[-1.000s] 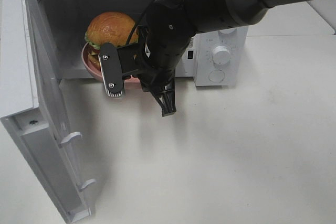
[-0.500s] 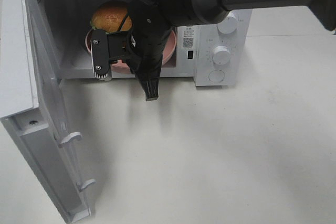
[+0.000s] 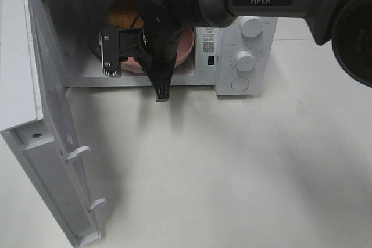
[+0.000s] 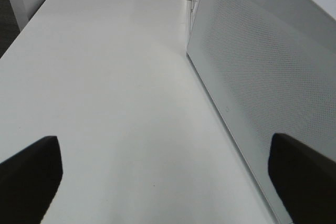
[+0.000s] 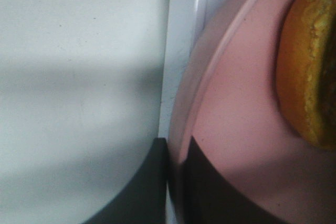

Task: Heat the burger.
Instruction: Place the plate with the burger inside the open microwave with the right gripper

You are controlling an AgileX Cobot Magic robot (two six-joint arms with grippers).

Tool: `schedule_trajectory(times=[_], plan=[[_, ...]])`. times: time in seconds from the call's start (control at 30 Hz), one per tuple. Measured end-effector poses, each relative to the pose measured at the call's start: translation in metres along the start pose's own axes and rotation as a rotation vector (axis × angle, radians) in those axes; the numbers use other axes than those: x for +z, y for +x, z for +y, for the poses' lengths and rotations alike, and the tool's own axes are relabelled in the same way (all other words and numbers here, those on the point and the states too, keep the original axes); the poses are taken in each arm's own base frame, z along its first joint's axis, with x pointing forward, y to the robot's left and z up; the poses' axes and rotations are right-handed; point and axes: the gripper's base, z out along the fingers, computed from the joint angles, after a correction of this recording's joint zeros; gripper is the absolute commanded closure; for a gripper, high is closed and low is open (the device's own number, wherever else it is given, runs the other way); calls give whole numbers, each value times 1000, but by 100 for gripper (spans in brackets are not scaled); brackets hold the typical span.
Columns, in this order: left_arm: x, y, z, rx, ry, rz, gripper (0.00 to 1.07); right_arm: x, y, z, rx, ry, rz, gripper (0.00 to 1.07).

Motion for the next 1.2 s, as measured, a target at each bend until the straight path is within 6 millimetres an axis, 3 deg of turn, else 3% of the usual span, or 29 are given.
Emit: schedule_trajectory(times=[0.6, 1.2], plan=[[0, 0, 0, 0, 0, 0, 7, -1, 0, -12, -33, 53, -17, 107], [0, 0, 0, 0, 0, 0, 7, 7, -3, -8, -133, 20, -85, 107]])
